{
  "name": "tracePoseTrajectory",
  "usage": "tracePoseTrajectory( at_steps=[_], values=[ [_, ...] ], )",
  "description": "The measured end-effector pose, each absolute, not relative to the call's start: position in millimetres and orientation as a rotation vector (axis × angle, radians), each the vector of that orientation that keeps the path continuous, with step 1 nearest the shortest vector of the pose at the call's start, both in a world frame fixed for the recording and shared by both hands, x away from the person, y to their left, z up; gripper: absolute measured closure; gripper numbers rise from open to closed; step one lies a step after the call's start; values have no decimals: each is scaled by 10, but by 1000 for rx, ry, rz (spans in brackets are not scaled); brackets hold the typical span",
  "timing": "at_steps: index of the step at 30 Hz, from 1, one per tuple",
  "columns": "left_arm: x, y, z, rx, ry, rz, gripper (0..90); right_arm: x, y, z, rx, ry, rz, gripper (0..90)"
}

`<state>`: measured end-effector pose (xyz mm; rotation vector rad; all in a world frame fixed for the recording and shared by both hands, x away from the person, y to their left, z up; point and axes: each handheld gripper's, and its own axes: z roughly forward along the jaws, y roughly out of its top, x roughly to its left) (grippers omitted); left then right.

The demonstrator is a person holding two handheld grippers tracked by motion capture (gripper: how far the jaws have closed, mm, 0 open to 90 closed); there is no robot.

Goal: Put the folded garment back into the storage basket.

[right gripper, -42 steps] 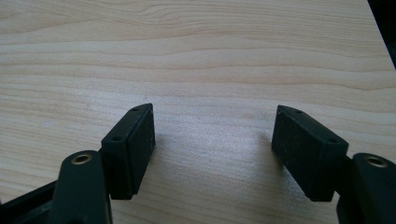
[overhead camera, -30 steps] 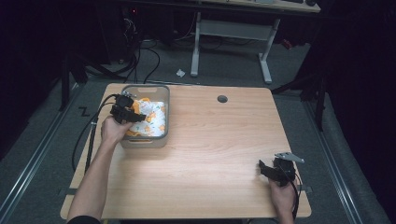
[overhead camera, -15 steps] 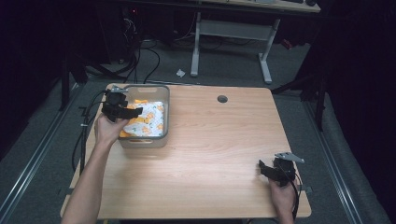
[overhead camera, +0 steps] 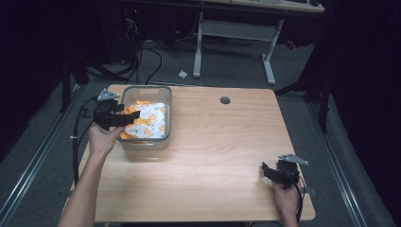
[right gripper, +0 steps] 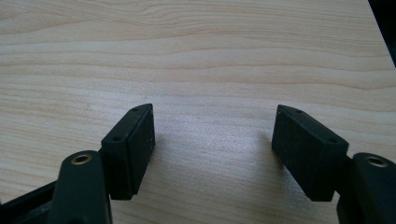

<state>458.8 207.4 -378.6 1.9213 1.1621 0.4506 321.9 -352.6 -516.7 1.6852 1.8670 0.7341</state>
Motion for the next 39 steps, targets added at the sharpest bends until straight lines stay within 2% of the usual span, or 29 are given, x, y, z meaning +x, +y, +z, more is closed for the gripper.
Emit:
tracePoseTrajectory(
  at_steps=[17,20,23,39],
  values=[
    [4270,2230,-3753,1849,1154,450,291,3216,-3527,-5166,1681,1871,734,305],
    [4183,2228,-3751,1861,1155,509,292,3216,-3527,-5167,1680,1871,734,306],
    [4120,2248,-3743,1842,1155,516,289,3214,-3525,-5166,1679,1872,734,305],
    [3879,2235,-3789,1837,1132,498,283,3213,-3524,-5166,1675,1877,733,306]
  ],
)
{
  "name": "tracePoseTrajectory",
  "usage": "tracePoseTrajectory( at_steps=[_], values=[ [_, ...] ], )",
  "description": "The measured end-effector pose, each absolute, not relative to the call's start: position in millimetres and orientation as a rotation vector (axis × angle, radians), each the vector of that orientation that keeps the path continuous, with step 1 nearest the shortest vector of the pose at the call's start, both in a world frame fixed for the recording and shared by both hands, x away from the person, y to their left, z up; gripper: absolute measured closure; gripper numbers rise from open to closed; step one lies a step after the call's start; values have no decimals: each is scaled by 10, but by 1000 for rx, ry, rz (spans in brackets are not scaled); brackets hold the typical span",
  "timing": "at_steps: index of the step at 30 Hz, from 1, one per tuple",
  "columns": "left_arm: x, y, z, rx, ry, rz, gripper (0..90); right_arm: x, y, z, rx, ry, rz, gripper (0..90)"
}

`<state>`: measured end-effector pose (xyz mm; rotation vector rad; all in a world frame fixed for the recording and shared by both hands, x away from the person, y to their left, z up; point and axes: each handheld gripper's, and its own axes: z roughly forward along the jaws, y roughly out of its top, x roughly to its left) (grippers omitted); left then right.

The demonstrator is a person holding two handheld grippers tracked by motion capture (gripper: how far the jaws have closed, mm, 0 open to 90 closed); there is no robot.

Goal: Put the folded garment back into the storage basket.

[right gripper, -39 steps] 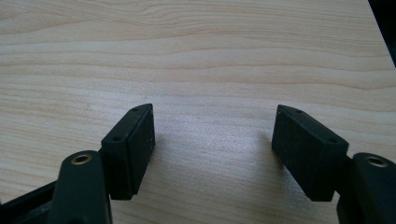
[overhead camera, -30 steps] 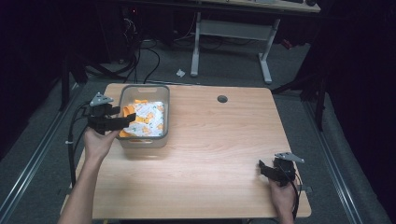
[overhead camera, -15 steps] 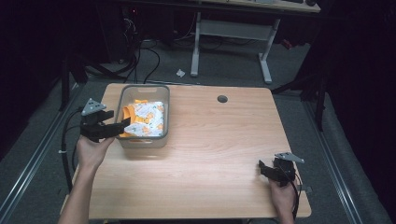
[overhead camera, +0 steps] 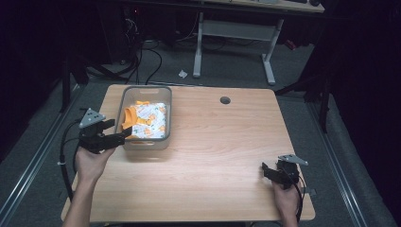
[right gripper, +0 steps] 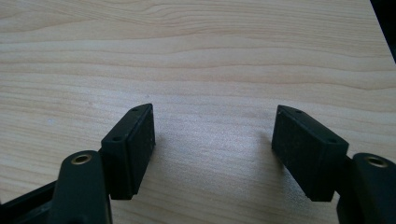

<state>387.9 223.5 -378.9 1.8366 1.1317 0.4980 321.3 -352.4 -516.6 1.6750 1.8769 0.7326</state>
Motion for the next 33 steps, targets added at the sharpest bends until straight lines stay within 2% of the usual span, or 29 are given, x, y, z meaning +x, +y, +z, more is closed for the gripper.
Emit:
tracePoseTrajectory(
  at_steps=[33],
  values=[
    [3646,2105,-4155,1888,1118,397,268,3212,-3520,-5166,1677,1878,735,306]
  ],
)
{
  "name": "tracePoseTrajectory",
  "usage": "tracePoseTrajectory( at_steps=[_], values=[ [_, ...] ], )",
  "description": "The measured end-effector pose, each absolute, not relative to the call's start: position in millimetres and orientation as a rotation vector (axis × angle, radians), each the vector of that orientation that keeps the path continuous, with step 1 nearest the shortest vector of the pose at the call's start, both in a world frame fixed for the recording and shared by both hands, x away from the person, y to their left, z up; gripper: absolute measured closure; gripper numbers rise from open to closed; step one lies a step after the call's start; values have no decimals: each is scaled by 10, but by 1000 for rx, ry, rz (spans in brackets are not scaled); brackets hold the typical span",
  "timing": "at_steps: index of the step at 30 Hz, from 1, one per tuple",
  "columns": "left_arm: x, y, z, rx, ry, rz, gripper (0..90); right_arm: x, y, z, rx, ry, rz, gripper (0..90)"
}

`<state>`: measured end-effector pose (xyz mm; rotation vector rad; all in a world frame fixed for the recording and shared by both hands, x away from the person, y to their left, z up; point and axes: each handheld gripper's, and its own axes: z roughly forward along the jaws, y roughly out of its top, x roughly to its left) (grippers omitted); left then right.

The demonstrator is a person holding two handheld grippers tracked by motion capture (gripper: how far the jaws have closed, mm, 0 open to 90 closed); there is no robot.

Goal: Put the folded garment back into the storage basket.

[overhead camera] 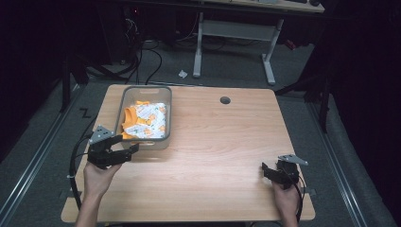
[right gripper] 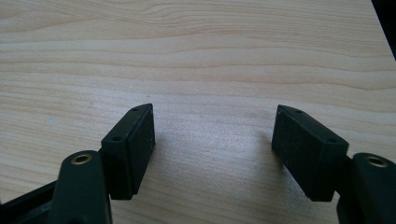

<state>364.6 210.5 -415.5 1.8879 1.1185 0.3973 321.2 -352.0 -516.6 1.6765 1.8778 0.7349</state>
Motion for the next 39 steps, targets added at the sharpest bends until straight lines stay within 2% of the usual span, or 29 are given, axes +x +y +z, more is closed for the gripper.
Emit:
tracePoseTrajectory(
  at_steps=[39],
  values=[
    [3468,1904,-4708,1976,1081,316,292,3212,-3519,-5166,1677,1877,735,306]
  ],
)
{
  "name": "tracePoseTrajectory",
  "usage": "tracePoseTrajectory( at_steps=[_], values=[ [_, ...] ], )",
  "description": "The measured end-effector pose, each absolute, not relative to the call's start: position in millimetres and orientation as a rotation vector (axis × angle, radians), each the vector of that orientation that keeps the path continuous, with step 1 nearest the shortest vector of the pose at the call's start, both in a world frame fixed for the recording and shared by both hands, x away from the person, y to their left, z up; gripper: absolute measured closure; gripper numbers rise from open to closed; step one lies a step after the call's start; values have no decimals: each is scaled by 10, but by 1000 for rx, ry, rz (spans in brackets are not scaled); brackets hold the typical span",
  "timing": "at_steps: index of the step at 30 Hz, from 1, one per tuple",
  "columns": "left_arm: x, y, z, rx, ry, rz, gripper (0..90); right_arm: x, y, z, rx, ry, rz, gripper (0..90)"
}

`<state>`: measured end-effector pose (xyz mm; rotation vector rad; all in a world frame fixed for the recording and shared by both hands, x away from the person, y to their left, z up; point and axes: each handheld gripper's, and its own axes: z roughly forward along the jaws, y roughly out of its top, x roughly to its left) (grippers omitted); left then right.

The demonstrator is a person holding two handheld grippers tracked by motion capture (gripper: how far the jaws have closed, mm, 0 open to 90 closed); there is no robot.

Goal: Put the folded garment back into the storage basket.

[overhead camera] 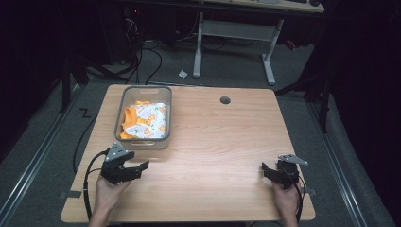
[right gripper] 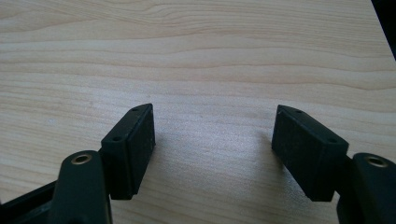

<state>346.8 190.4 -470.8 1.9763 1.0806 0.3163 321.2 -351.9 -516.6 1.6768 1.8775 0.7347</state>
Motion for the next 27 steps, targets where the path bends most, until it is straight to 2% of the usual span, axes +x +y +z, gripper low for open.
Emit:
tracePoseTrajectory(
  at_steps=[19,27],
  values=[
    [3498,1785,-4995,2029,1122,316,295,3211,-3518,-5166,1677,1877,735,306],
    [3521,1748,-5132,2059,1153,355,294,3211,-3518,-5166,1677,1877,735,306]
  ],
)
